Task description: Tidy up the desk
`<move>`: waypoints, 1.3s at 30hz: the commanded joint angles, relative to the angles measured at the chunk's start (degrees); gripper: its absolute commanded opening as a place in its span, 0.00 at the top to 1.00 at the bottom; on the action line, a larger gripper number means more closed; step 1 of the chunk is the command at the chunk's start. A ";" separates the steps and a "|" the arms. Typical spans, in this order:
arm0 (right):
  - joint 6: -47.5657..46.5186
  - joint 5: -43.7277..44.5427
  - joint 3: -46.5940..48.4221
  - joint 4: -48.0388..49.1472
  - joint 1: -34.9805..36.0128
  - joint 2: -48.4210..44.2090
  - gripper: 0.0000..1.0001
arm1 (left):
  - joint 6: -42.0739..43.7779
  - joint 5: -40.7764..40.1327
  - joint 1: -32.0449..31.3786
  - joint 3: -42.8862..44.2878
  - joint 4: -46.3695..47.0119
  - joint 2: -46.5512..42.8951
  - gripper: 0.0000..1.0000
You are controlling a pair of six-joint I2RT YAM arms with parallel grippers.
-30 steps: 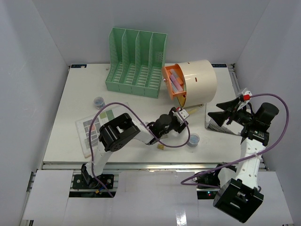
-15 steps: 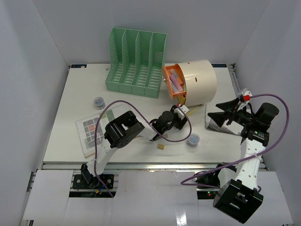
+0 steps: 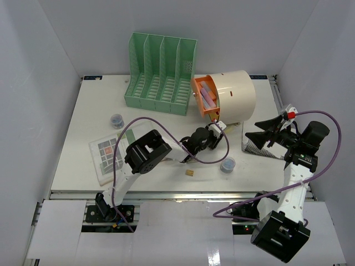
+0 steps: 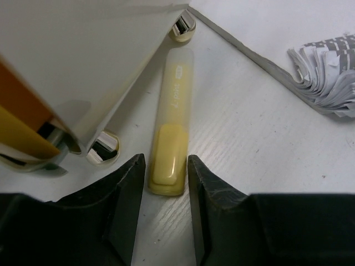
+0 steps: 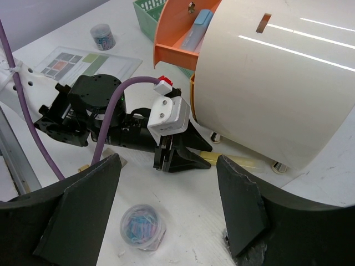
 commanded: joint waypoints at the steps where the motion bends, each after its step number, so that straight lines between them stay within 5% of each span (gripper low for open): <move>1: 0.50 -1.64 0.31 1.96 -0.49 -0.46 0.24 | -1.01 -0.16 -0.06 1.97 -2.01 0.10 0.55; 12: 0.42 -1.46 0.31 2.00 -0.71 -0.33 0.25 | -0.90 0.94 -0.51 -6.31 0.57 -4.85 0.79; 24: -2.47 -4.88 -0.73 1.26 -0.62 -0.04 0.25 | -2.18 3.28 -2.01 -28.78 0.13 -27.19 0.94; 39: -3.73 -4.33 -1.10 0.67 -0.62 0.14 0.26 | -3.94 1.87 -1.92 -32.71 -17.02 -60.35 0.97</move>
